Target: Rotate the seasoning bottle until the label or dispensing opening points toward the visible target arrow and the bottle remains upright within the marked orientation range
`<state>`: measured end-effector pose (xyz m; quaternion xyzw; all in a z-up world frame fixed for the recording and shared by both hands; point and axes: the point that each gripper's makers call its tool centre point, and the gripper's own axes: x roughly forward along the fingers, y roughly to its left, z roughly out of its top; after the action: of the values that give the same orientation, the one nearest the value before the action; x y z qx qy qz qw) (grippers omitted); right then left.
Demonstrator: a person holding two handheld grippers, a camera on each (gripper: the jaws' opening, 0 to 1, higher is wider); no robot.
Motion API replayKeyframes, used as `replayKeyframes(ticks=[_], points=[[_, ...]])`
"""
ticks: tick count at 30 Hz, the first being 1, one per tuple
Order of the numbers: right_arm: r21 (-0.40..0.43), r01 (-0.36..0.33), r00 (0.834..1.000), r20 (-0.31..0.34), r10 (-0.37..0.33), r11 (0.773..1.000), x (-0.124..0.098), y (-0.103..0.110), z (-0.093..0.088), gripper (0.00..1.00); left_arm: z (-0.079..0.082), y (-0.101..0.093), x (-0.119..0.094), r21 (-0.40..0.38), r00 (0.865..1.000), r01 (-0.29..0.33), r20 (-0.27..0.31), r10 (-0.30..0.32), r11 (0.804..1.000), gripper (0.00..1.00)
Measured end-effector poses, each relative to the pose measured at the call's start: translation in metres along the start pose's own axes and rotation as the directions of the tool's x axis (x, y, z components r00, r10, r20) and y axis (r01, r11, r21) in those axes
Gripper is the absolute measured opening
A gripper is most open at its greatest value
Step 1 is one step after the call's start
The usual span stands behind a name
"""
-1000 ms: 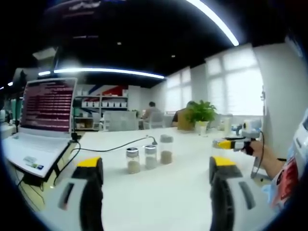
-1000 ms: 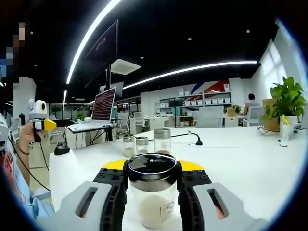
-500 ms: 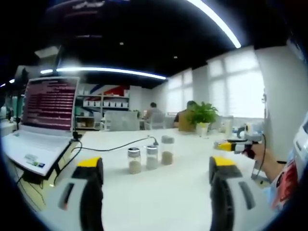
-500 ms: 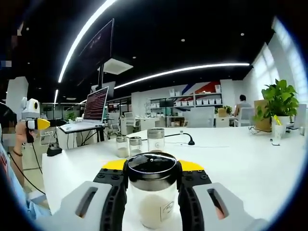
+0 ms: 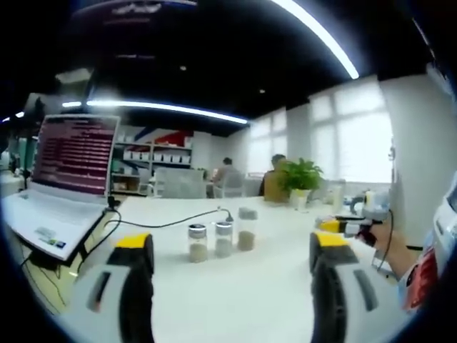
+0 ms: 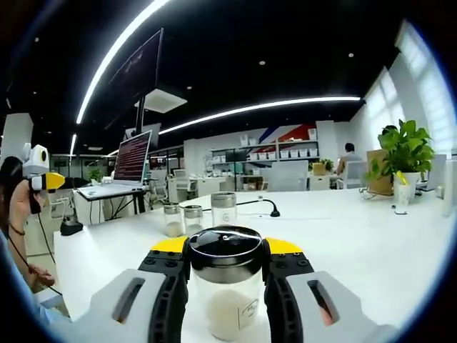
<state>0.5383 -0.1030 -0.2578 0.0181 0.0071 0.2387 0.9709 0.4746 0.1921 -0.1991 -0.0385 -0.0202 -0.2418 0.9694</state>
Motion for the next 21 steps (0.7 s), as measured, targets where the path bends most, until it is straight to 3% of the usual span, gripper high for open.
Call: replayKeyframes(ticks=[7,9,11,13,21], points=[[-0.005,0.024,1.000,0.002,-0.024,1.000,0.000,-0.001,0.000,0.40,-0.004,0.003,0.000,0.020,1.000,-0.018,-0.024,0.019,1.000,0.95],[-0.049,0.008,1.000,-0.015,-0.009,0.999,0.000,0.000,-0.002,0.40,-0.004,0.004,0.000,0.015,0.999,-0.021,-0.024,0.022,1.000,0.95],[-0.032,0.012,1.000,-0.019,-0.012,0.999,-0.001,-0.003,0.001,0.44,-0.004,0.004,-0.001,0.017,0.999,-0.022,-0.026,0.022,1.000,0.95],[-0.032,0.006,1.000,0.030,-0.005,0.999,-0.004,-0.004,0.012,0.54,-0.003,0.005,-0.002,0.018,0.999,-0.025,-0.023,0.025,1.000,0.95],[-0.046,-0.058,0.998,-0.010,0.058,0.997,-0.005,0.009,0.009,0.58,-0.005,0.004,-0.002,0.016,0.999,-0.019,-0.028,0.020,1.000,0.95]])
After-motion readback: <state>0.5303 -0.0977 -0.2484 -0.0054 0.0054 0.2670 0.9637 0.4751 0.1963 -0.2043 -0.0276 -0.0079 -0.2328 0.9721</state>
